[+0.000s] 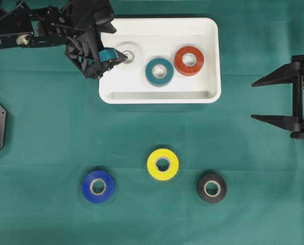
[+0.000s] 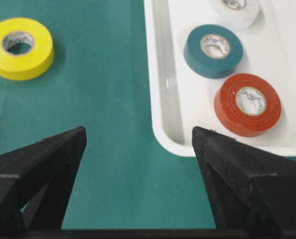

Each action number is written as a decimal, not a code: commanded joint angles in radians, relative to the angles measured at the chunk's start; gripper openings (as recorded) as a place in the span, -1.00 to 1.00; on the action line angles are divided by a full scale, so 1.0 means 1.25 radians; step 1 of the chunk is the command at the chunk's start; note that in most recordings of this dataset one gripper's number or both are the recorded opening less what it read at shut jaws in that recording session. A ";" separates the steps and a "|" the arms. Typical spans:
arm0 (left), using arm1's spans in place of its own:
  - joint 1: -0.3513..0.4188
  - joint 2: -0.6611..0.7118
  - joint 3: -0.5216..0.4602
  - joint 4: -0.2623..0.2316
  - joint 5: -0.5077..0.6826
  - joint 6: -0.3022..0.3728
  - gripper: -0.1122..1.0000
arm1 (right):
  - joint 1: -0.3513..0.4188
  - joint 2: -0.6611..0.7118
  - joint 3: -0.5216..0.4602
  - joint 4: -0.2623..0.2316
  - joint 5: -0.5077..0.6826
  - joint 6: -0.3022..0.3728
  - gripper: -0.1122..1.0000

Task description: Pick up the tape from a random location and place it into the white case.

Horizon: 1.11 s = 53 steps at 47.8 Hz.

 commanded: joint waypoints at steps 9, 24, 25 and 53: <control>-0.094 -0.032 0.006 -0.001 -0.007 -0.002 0.93 | -0.001 0.002 -0.026 -0.001 -0.002 0.002 0.73; -0.239 -0.040 0.006 -0.001 -0.034 -0.002 0.93 | -0.001 0.002 -0.026 -0.001 -0.002 0.004 0.73; -0.243 -0.040 0.007 -0.001 -0.037 -0.002 0.93 | -0.001 0.002 -0.026 -0.001 -0.002 0.004 0.73; -0.245 -0.130 0.042 -0.001 -0.039 -0.002 0.93 | -0.001 -0.006 -0.040 -0.001 0.029 0.004 0.73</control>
